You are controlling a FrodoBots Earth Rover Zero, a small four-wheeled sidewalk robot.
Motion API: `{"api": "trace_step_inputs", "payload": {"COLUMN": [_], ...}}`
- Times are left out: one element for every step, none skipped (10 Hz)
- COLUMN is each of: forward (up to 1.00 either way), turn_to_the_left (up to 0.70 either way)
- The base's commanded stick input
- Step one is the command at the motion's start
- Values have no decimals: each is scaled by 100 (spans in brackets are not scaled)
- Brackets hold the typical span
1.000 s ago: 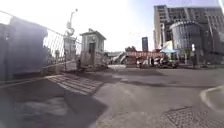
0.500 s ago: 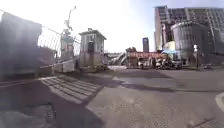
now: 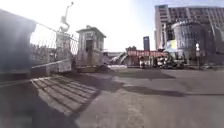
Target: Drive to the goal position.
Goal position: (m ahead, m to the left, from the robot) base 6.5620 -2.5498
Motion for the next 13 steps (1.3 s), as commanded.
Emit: {"api": "trace_step_inputs", "payload": {"forward": [70, 70, 70, 70, 70, 70, 70, 70, 70, 70, 70, 70, 70], "turn_to_the_left": [2, 2, 2, 2, 2, 2, 2, 2, 2, 1, 1, 1, 1]}}
